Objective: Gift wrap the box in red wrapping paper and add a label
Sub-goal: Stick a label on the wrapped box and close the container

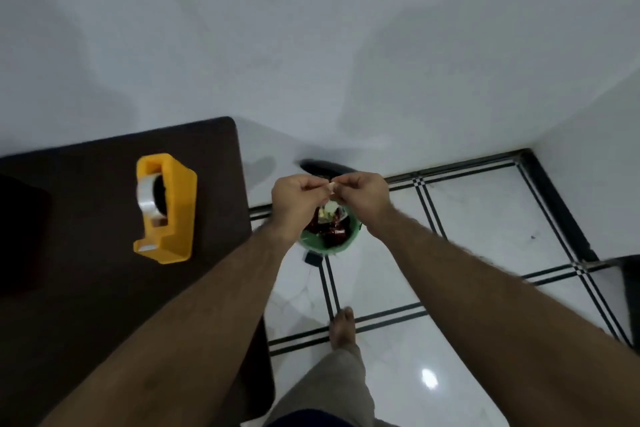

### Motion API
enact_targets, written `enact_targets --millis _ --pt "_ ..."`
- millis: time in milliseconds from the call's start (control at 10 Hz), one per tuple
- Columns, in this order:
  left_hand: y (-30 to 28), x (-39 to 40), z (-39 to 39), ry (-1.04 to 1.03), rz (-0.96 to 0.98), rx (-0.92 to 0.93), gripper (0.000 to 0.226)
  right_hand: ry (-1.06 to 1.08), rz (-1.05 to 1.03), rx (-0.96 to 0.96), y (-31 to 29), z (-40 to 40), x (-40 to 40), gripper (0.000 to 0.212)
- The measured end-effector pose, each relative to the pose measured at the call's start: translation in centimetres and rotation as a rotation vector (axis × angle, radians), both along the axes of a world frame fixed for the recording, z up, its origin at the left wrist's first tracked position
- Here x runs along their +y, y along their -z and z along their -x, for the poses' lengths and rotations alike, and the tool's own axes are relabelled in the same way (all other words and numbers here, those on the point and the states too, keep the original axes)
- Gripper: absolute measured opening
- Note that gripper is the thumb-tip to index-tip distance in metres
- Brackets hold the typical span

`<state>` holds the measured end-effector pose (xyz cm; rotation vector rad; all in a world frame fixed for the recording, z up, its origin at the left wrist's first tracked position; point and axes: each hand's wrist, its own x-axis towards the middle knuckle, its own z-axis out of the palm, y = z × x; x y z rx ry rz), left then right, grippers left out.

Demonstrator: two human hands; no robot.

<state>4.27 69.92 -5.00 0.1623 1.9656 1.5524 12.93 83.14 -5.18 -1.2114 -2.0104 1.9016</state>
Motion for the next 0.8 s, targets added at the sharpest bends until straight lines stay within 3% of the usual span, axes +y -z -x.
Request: enact_targets --millis 200,300,500,600,800 --pt "13.1 4.6 1.2 -0.031 0.391 0.143 0.017 -0.331 -0.425 -0.410 11.7 0.2 5.4 0.028" --pt "18.4 7.2 2.3 0.005 0.498 0.140 0.010 -0.402 -0.462 -0.511 16.6 0.8 6.8 0.031" --pt "26.1 10.5 4.1 0.019 0.527 0.050 0.018 -0.502 -0.494 -0.577 23.3 2.8 7.3 0.037" --pt "29.1 10.4 4.1 0.160 0.596 0.020 0.015 -0.526 -0.505 -0.573 24.8 2.8 7.2 0.050" --pt "27.5 8.1 2.5 0.234 0.702 0.003 0.025 -0.414 -0.446 -0.480 24.3 0.8 6.5 0.049"
